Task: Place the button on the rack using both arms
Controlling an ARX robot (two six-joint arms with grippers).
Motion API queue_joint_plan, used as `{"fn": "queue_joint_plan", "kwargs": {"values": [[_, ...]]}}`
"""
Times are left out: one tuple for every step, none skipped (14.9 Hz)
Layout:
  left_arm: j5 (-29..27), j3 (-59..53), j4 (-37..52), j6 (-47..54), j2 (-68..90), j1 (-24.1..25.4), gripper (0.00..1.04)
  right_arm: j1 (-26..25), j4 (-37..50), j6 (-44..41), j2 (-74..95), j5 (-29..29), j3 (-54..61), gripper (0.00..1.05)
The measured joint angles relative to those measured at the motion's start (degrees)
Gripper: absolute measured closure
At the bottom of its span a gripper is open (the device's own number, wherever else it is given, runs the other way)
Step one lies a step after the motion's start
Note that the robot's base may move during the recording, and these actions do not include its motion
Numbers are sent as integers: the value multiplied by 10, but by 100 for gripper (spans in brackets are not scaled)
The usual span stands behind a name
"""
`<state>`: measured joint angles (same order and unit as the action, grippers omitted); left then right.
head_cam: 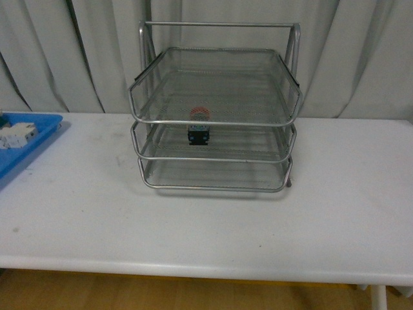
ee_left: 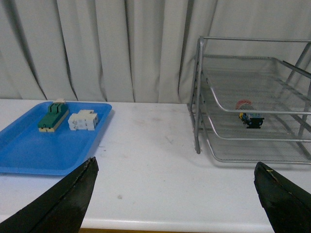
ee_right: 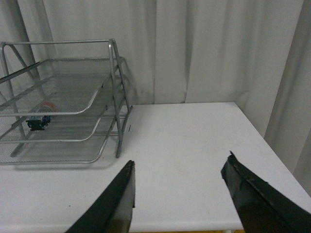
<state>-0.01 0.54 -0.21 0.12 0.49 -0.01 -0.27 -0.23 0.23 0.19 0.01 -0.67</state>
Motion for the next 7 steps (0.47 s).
{"fn": "queue_joint_plan", "kwargs": {"values": [[0, 0, 0, 0, 0, 0, 7, 0, 0, 0, 0, 0, 0, 37], [0, 0, 0, 0, 0, 0, 7, 0, 0, 0, 0, 0, 0, 28], [0, 0, 0, 0, 0, 0, 7, 0, 0, 0, 0, 0, 0, 19], [0, 0, 0, 0, 0, 0, 7, 0, 0, 0, 0, 0, 0, 10], [0, 0, 0, 0, 0, 0, 7, 0, 0, 0, 0, 0, 0, 4], [0, 0, 0, 0, 0, 0, 7, 0, 0, 0, 0, 0, 0, 7], [0, 0, 0, 0, 0, 0, 7, 0, 0, 0, 0, 0, 0, 7]]}}
